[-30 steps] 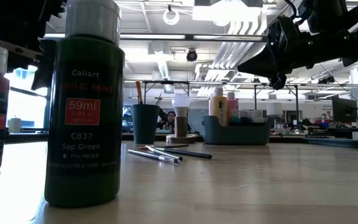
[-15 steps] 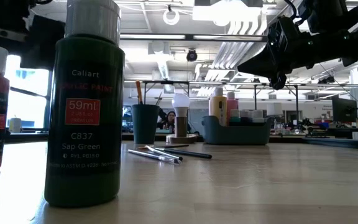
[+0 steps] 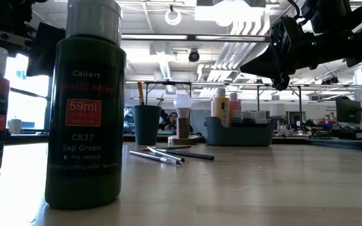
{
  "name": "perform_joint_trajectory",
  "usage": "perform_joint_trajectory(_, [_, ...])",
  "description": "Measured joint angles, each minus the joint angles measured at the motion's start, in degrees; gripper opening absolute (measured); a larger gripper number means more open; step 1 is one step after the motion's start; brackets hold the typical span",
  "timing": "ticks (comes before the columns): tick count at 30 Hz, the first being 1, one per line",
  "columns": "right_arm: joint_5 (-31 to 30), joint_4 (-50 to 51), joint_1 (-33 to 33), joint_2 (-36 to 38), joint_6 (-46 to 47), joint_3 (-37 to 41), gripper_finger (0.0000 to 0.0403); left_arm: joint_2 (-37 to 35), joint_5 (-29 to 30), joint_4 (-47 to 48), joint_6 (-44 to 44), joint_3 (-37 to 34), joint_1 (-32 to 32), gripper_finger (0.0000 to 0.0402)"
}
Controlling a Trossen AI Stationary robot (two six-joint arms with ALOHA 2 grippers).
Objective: Pick & Place Paint Supplies
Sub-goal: Put the small red paint bottle into the blue bin
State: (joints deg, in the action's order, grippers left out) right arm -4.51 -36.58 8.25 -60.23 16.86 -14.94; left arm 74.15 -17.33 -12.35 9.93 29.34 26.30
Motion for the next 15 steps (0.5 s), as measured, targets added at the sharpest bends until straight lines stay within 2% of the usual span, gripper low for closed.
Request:
perform_joint_trajectory(6, [0.0,0.0,0.0,0.0,-0.1,0.0,0.0002,0.0,4.9,0.1,0.3,0.0,0.0,0.028])
perform_joint_trajectory(15, [0.0,0.0,0.0,0.0,-0.1,0.0,0.0002,1.5,2.7,-0.5,0.3,0.0,0.0,0.028])
